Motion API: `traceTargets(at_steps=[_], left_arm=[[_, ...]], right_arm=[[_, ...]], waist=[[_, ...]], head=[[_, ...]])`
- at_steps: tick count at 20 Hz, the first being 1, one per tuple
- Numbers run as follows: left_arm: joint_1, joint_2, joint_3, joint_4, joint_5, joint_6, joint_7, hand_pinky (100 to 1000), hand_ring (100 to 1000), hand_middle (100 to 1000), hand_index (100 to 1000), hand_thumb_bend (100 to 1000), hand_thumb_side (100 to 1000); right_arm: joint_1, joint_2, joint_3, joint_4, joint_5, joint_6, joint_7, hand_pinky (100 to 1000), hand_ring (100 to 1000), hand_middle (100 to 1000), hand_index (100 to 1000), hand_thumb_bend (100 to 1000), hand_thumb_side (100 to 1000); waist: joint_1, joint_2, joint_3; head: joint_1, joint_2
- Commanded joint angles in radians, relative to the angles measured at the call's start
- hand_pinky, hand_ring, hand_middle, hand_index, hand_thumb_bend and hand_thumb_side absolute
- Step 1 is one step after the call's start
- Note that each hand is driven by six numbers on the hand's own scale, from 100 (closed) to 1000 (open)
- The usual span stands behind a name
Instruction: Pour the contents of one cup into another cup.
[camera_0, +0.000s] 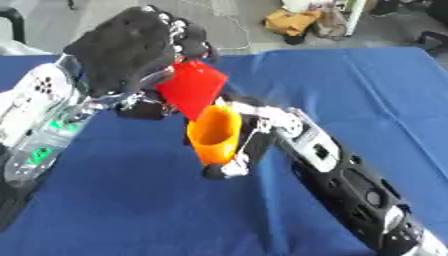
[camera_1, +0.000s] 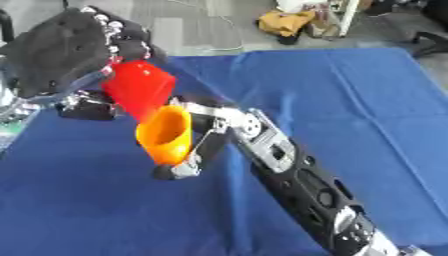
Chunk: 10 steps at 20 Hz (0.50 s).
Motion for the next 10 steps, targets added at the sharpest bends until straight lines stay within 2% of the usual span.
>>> traceTargets(at_steps=[1,4,10], left_arm=[[-0.022,0.021,0.014,-0.025,-0.039,-0.014,-0.001,370,429,458,717,638,100],[-0.028,0.027,0.018,-0.055,-0.085,-0.044,-0.004,405,446,467,716,692,100],[-0.029,0.032,0.024,-0.098,-0.171,-0.096,-0.007,439,461,475,714,738,100]], right_arm=[[-0.016,-0.008,-0.009,-0.019,-0.007,-0.050,0.050,258,386,307,615,100,100],[-0.015,-0.008,-0.009,-0.019,-0.007,-0.049,0.050,257,386,307,615,100,100],[-0.014,-0.009,-0.010,-0.019,-0.007,-0.049,0.050,256,387,307,615,100,100]], waist=[[0.002,-0.019,0.000],[0.003,-0.019,0.001],[0.001,-0.020,0.003]], head=[[-0.003,-0.008],[-0.004,-0.009],[-0.005,-0.009]])
